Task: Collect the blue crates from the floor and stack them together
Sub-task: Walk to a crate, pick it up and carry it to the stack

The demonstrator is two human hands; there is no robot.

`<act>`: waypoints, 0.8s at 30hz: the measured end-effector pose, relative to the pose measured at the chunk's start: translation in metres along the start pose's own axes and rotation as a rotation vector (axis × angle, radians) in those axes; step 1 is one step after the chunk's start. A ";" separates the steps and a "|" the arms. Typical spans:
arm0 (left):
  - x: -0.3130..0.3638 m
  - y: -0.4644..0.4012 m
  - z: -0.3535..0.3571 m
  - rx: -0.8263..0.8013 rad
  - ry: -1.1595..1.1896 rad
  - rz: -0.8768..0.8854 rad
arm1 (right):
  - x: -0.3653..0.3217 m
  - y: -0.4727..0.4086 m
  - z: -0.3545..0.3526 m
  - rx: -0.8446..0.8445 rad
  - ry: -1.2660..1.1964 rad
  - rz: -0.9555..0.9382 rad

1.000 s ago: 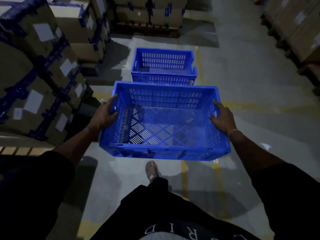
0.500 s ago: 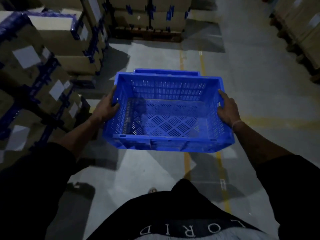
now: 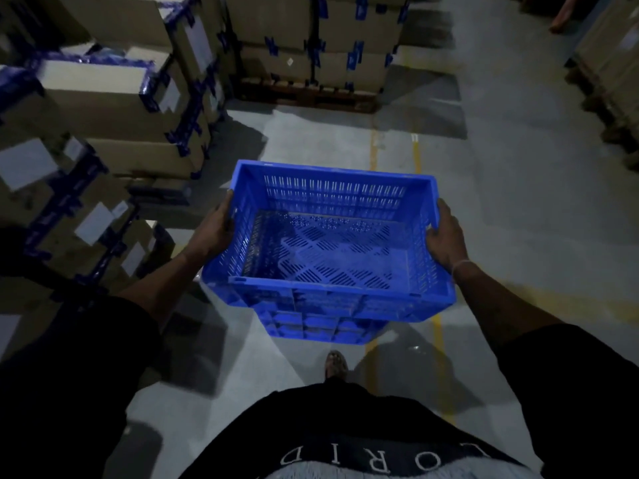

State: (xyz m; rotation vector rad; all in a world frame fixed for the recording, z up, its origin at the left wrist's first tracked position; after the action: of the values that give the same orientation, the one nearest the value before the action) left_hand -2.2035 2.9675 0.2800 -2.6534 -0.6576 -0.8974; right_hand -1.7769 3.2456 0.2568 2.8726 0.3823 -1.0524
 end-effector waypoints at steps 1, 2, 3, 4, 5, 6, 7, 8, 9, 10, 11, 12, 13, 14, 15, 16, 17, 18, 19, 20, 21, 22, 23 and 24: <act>0.000 -0.009 0.003 -0.001 -0.008 -0.013 | -0.001 -0.011 0.002 -0.003 0.002 -0.010; -0.003 -0.019 0.007 -0.005 -0.019 -0.022 | -0.002 -0.022 0.004 -0.005 0.008 -0.011; -0.005 -0.027 0.009 -0.009 -0.033 -0.040 | -0.002 -0.033 0.007 -0.006 0.015 -0.015; -0.006 -0.036 0.010 -0.006 -0.032 -0.052 | -0.004 -0.042 0.009 -0.008 0.018 -0.007; -0.005 -0.044 0.010 -0.005 -0.023 -0.066 | -0.004 -0.050 0.011 -0.011 0.020 -0.005; -0.007 -0.052 0.012 0.000 -0.011 -0.063 | -0.004 -0.057 0.012 -0.013 0.033 0.002; -0.004 -0.059 0.013 0.006 -0.014 -0.064 | -0.004 -0.065 0.014 -0.014 0.043 0.001; -0.003 -0.066 0.016 0.017 -0.017 -0.054 | -0.005 -0.070 0.015 -0.015 0.052 0.003; 0.000 -0.072 0.017 0.023 -0.021 -0.047 | -0.004 -0.076 0.017 -0.019 0.054 0.007; 0.001 -0.077 0.019 0.026 -0.020 -0.034 | -0.004 -0.078 0.019 -0.018 0.054 0.013; 0.001 -0.080 0.020 0.021 -0.022 -0.034 | -0.004 -0.080 0.021 -0.020 0.062 0.019; -0.004 -0.085 0.022 0.020 -0.030 -0.033 | -0.006 -0.082 0.023 -0.016 0.070 0.014; -0.006 -0.089 0.021 0.015 -0.043 -0.043 | -0.007 -0.086 0.024 -0.014 0.075 0.005; -0.011 -0.094 0.022 0.007 -0.046 -0.052 | -0.009 -0.089 0.024 -0.016 0.077 0.004; -0.014 -0.098 0.023 -0.004 -0.049 -0.060 | -0.009 -0.090 0.025 -0.021 0.085 -0.001; -0.016 -0.100 0.023 -0.013 -0.048 -0.057 | -0.010 -0.090 0.025 -0.025 0.092 -0.005; -0.013 -0.100 0.023 -0.024 -0.044 -0.058 | -0.010 -0.090 0.025 -0.025 0.094 -0.010; -0.015 -0.100 0.023 -0.029 -0.049 -0.049 | -0.011 -0.088 0.024 -0.024 0.094 -0.009; -0.015 -0.098 0.022 -0.029 -0.058 -0.039 | -0.012 -0.085 0.024 -0.021 0.092 -0.010; -0.016 -0.096 0.021 -0.027 -0.060 -0.024 | -0.013 -0.080 0.024 -0.019 0.093 -0.005; -0.015 -0.093 0.020 -0.030 -0.060 -0.016 | -0.014 -0.074 0.024 -0.017 0.095 -0.001; -0.018 -0.091 0.020 -0.031 -0.062 -0.001 | -0.015 -0.068 0.024 -0.013 0.095 0.001; -0.018 -0.088 0.019 -0.035 -0.075 0.007 | -0.016 -0.063 0.024 -0.007 0.095 0.007; -0.021 -0.087 0.020 -0.040 -0.095 0.015 | -0.016 -0.059 0.023 -0.002 0.099 0.017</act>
State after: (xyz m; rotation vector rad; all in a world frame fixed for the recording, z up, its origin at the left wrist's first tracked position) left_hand -2.2515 3.0431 0.2601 -2.7470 -0.6472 -0.7926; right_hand -1.8182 3.2957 0.2516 2.9284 0.3627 -0.9094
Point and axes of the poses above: each hand's wrist, its own y-axis away from the middle knuckle, its own z-axis out of the palm, x = y × z, the point moved 5 cm from there along -y, towards the middle knuckle, and after that the axes turned 7 degrees about x, right-handed, at the moved point
